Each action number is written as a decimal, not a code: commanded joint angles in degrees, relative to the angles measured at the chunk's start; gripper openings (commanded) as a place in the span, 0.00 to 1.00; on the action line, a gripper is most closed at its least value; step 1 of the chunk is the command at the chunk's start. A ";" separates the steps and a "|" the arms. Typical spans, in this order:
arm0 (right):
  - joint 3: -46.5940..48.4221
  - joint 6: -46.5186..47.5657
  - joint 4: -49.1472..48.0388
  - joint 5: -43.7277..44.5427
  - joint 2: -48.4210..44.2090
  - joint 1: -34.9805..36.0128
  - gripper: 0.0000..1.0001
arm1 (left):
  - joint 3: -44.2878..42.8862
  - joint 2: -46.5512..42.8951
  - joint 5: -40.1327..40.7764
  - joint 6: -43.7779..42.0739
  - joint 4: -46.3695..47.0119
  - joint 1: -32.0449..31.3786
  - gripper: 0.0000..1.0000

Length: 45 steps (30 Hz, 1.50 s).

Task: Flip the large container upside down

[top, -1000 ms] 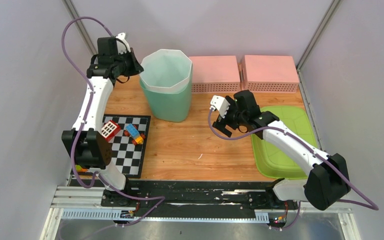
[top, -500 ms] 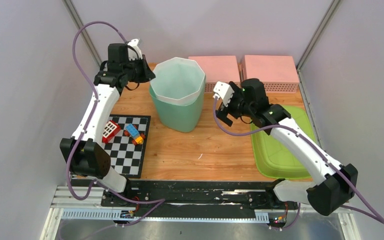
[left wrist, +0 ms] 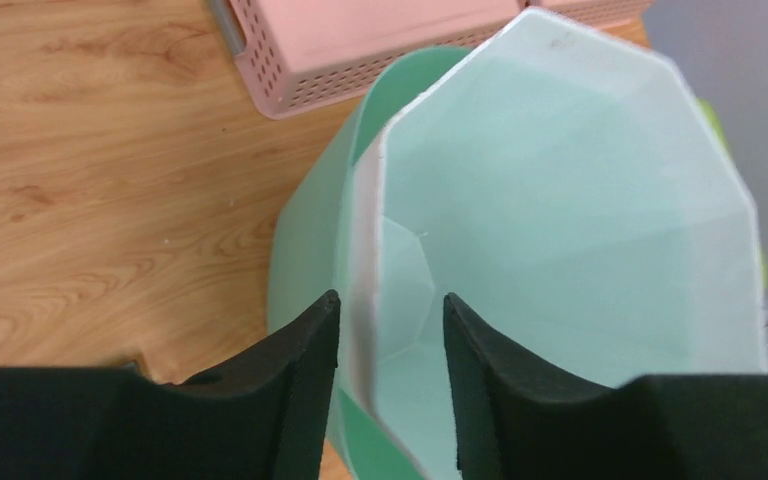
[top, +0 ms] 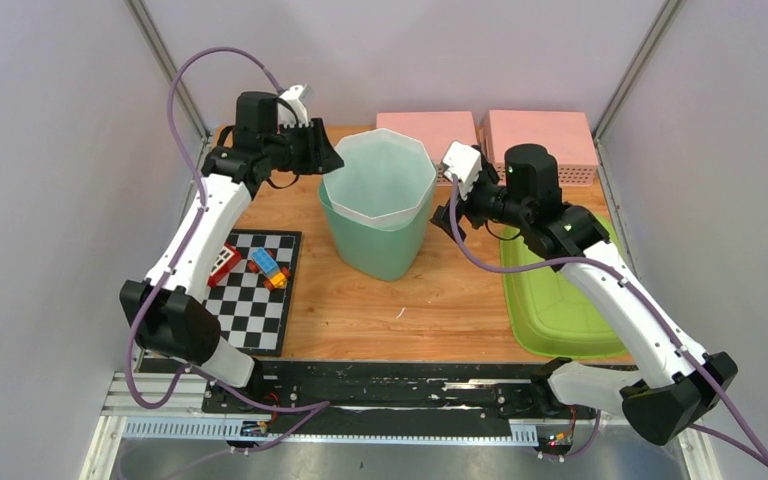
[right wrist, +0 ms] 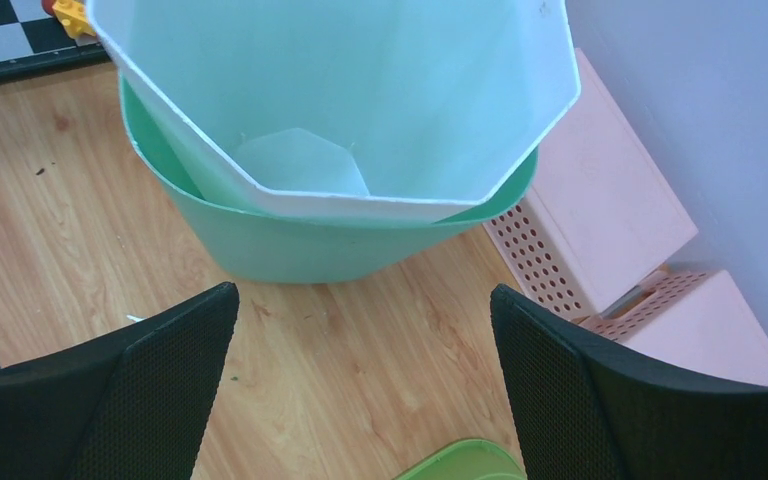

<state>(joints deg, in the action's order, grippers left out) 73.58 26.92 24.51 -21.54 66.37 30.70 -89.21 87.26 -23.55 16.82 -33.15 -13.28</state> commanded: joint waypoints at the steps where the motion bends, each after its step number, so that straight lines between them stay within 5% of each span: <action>1: 2.08 -3.72 1.48 -2.99 -0.89 -0.43 0.98 | -5.14 -1.07 -1.53 -1.67 -1.66 -0.26 0.51; 4: 3.54 -5.74 1.44 -2.69 -0.79 -0.49 0.98 | -8.05 -2.22 -0.85 -3.16 -2.23 -0.11 0.72; 6: 4.70 -7.77 1.46 -2.54 -0.33 -0.50 0.98 | -9.42 -3.33 0.14 -4.02 -2.00 0.40 0.97; 7: 5.28 -8.91 1.42 -2.62 -0.06 -0.50 0.97 | -9.58 -3.92 0.41 -4.45 -1.62 0.87 0.99; 19: 10.40 -22.98 1.24 4.12 5.68 -0.49 0.88 | 0.68 -4.47 13.76 -15.18 5.03 10.88 1.00; 32: 12.29 -30.15 1.87 5.89 11.12 -0.49 0.75 | 12.06 1.88 8.10 -19.19 12.90 10.38 1.00; 45: 14.86 -28.73 7.13 8.99 13.25 -0.45 0.60 | 18.06 1.14 7.67 -21.41 13.30 1.22 1.00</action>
<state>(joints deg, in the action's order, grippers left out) 85.82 -2.09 28.16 -15.03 78.76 30.61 -72.44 89.10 -14.83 -3.97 -21.04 -10.31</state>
